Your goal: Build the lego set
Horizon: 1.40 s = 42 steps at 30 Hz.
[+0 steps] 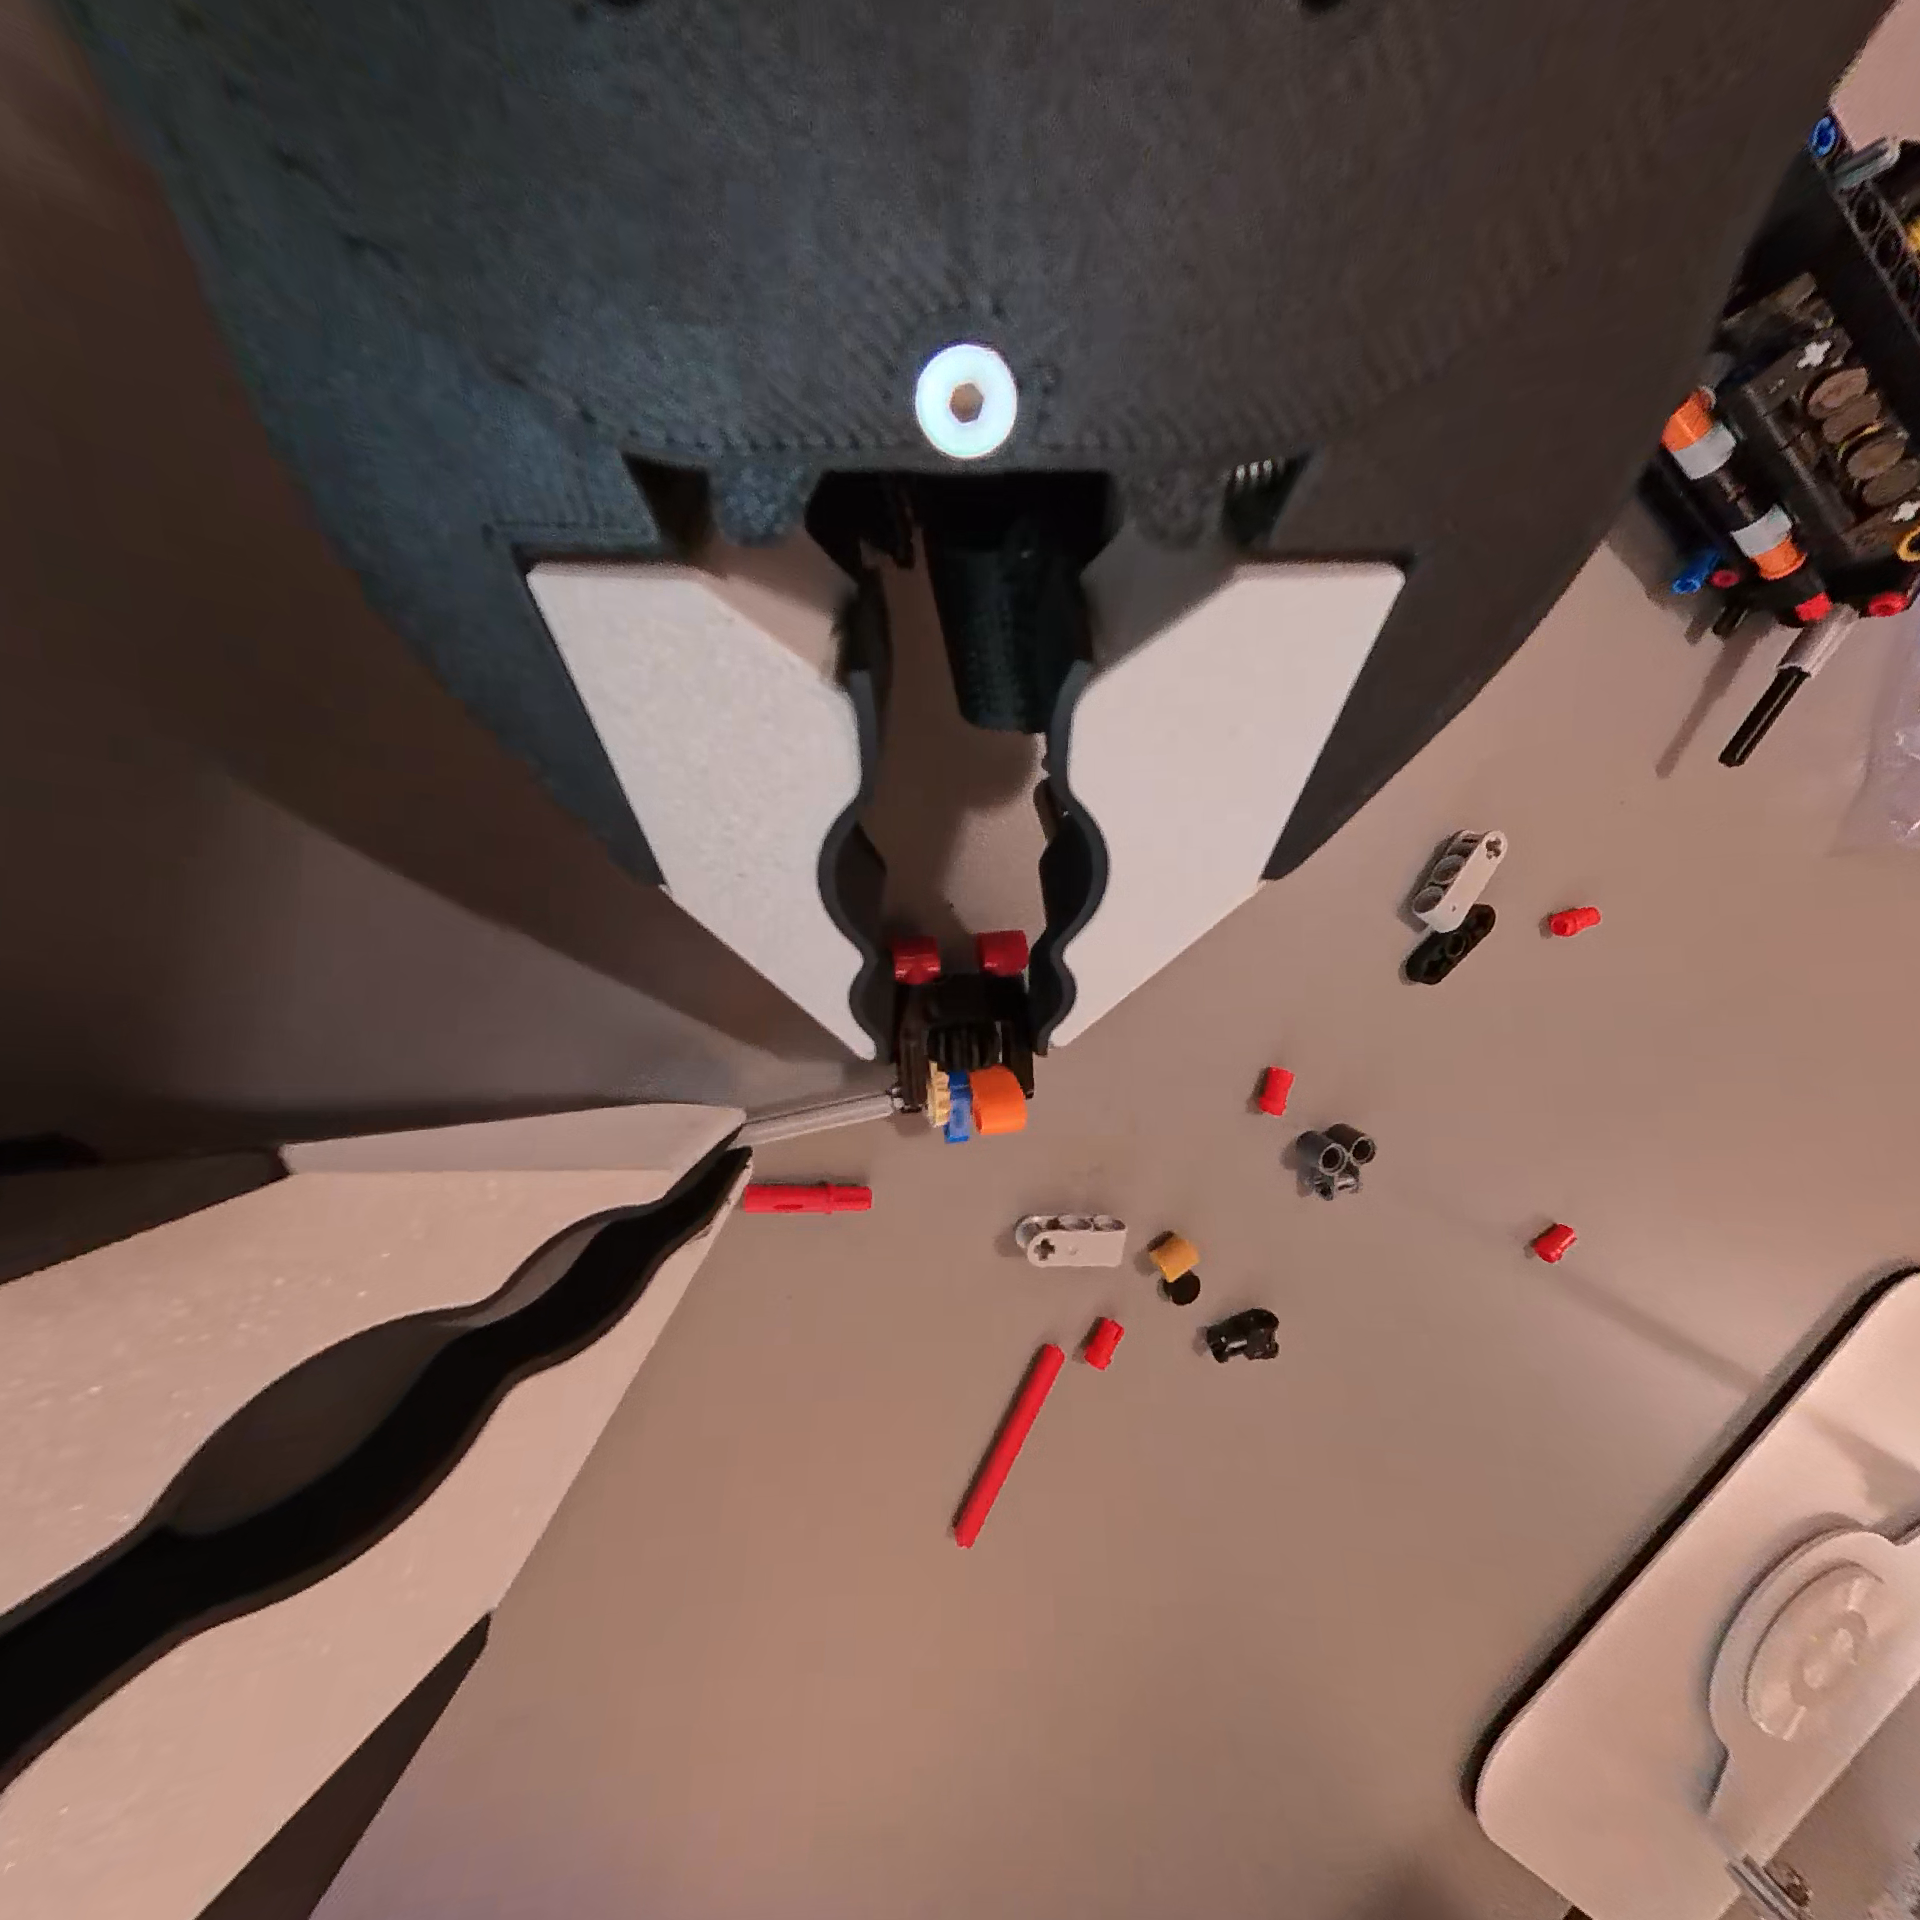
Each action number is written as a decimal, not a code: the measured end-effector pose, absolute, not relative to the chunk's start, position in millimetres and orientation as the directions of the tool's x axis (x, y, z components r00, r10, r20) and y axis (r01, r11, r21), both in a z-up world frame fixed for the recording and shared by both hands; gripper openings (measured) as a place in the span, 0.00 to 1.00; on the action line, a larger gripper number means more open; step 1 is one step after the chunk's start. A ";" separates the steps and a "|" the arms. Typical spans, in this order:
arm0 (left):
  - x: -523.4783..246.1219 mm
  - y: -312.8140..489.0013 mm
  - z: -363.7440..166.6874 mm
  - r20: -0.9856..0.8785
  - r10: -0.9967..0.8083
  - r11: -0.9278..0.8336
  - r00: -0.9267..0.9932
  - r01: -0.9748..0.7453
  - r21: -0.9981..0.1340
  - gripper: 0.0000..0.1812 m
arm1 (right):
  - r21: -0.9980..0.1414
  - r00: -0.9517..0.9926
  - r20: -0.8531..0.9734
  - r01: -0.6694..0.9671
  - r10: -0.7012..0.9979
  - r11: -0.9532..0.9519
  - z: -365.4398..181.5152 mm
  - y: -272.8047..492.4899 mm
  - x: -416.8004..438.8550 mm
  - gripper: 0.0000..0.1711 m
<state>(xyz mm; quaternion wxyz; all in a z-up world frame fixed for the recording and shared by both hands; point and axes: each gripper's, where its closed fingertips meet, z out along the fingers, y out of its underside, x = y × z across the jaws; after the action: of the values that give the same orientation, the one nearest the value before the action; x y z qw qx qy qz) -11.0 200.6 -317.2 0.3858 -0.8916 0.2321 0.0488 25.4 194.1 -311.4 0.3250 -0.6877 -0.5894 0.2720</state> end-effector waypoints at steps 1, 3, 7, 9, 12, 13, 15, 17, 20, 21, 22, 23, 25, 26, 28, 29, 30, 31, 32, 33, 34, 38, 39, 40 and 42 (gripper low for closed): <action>-10.9 200.8 -317.2 -0.272 -0.378 -0.593 0.885 -0.457 -0.663 0.14 | -0.767 0.157 0.010 0.635 0.988 -0.093 -311.6 193.9 25.5 0.00; -11.0 201.0 -316.9 -0.283 -0.378 -0.591 0.881 -0.465 -0.659 0.14 | -0.764 0.156 0.013 0.639 0.988 -0.091 -312.4 193.9 25.5 0.00; -11.7 201.7 -316.3 -0.310 -0.379 -0.581 0.872 -0.485 -0.654 0.14 | -0.770 0.152 0.007 0.631 0.988 -0.091 -310.9 193.5 25.4 0.00; -12.7 202.5 -314.8 -0.377 -0.389 -0.557 0.840 -0.541 -0.630 0.14 | -0.769 0.145 -0.003 0.632 0.989 -0.095 -311.2 192.6 25.8 0.00; -22.9 206.4 -311.0 -0.591 -0.415 -0.469 0.692 -0.719 -0.513 0.13 | -0.773 0.158 -0.017 0.624 0.987 -0.113 -310.0 196.2 30.8 0.00; -24.6 206.0 -310.3 -0.622 -0.419 -0.456 0.662 -0.745 -0.486 0.13 | -0.776 0.164 -0.019 0.619 0.986 -0.118 -309.2 198.5 33.2 0.00; -19.6 203.6 -309.5 -0.666 -0.458 -0.394 0.588 -0.806 -0.441 0.13 | -0.783 0.168 -0.025 0.610 0.986 -0.123 -307.5 201.0 36.3 0.00; -18.5 201.9 -308.6 -0.720 -0.475 -0.340 0.506 -0.860 -0.380 0.14 | -0.787 0.166 -0.031 0.604 0.986 -0.127 -306.4 201.4 37.2 0.00; -11.6 197.3 -309.2 -0.695 -0.540 -0.271 0.475 -0.880 -0.390 0.14 | -0.791 0.146 -0.041 0.600 0.988 -0.121 -305.3 198.9 37.4 0.00; -8.9 194.8 -309.9 -0.657 -0.571 -0.266 0.492 -0.868 -0.419 0.14 | -0.793 0.134 -0.047 0.598 0.990 -0.119 -304.6 197.3 37.4 0.00; -6.3 191.9 -310.3 -0.630 -0.602 -0.250 0.491 -0.865 -0.435 0.14 | -0.795 0.127 -0.051 0.595 0.991 -0.117 -303.9 196.8 37.9 0.00; -6.0 190.0 -310.5 -0.625 -0.622 -0.228 0.473 -0.872 -0.433 0.14 | -0.799 0.120 -0.056 0.590 0.991 -0.117 -302.9 197.1 38.9 0.00; -3.2 184.6 -311.2 -0.583 -0.670 -0.197 0.460 -0.867 -0.458 0.14 | -0.808 0.093 -0.053 0.581 0.994 -0.097 -299.9 197.2 41.3 0.00; -2.4 181.1 -311.8 -0.553 -0.700 -0.183 0.451 -0.863 -0.472 0.14 | -0.805 0.074 -0.047 0.588 0.996 -0.082 -299.9 197.0 43.4 0.00; 2.9 169.5 -312.9 -0.489 -0.781 -0.126 0.388 -0.865 -0.485 0.14 | -0.808 0.011 -0.049 0.587 0.999 -0.046 -297.6 192.6 46.5 0.00; 8.1 160.9 -313.6 -0.456 -0.825 -0.079 0.334 -0.867 -0.492 0.14 | -0.808 -0.025 -0.045 0.589 0.999 -0.022 -296.5 189.9 48.3 0.00; 11.3 155.0 -314.2 -0.427 -0.854 -0.051 0.296 -0.866 -0.497 0.14 | -0.806 -0.065 -0.037 0.592 0.997 0.009 -296.2 186.6 50.2 0.00; 14.3 149.4 -314.7 -0.398 -0.880 -0.026 0.259 -0.863 -0.504 0.14 | -0.798 -0.095 -0.035 0.603 0.995 0.030 -297.5 184.3 52.4 0.00; 14.4 147.3 -314.9 -0.378 -0.894 -0.020 0.242 -0.863 -0.505 0.14 | -0.791 -0.125 -0.033 0.609 0.992 0.050 -298.7 181.8 54.1 0.00; 13.0 148.9 -314.2 -0.365 -0.897 -0.032 0.248 -0.862 -0.506 0.17 | -0.788 -0.155 -0.040 0.612 0.987 0.064 -299.7 178.5 55.3 0.00; 12.0 150.3 -312.4 -0.343 -0.900 -0.059 0.270 -0.855 -0.516 0.25 | -0.787 -0.174 -0.054 0.613 0.983 0.065 -300.1 176.1 55.8 0.00; 4.1 151.3 -304.4 -0.237 -0.861 -0.259 0.450 -0.790 -0.556 0.35 | -0.787 -0.197 -0.071 0.614 0.978 0.066 -301.6 174.5 55.2 0.00; 2.6 152.3 -302.6 -0.209 -0.825 -0.335 0.526 -0.751 -0.569 0.34 | -0.789 -0.195 -0.077 0.612 0.978 0.061 -301.7 175.2 54.9 0.00; 3.6 149.7 -302.5 -0.164 -0.791 -0.408 0.590 -0.707 -0.577 0.31 | -0.792 -0.195 -0.084 0.608 0.977 0.053 -301.5 175.4 54.4 0.00; 2.9 148.7 -300.1 -0.146 -0.693 -0.510 0.706 -0.623 -0.593 0.24 | -0.794 -0.187 -0.095 0.606 0.978 0.039 -302.3 176.9 53.9 0.00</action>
<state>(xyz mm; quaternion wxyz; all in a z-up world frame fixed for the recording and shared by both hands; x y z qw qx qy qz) 2.9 148.7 -300.1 0.3180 -0.8672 0.3791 -0.0551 53.9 176.9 -302.3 0.2511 -0.5863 -0.6756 0.3700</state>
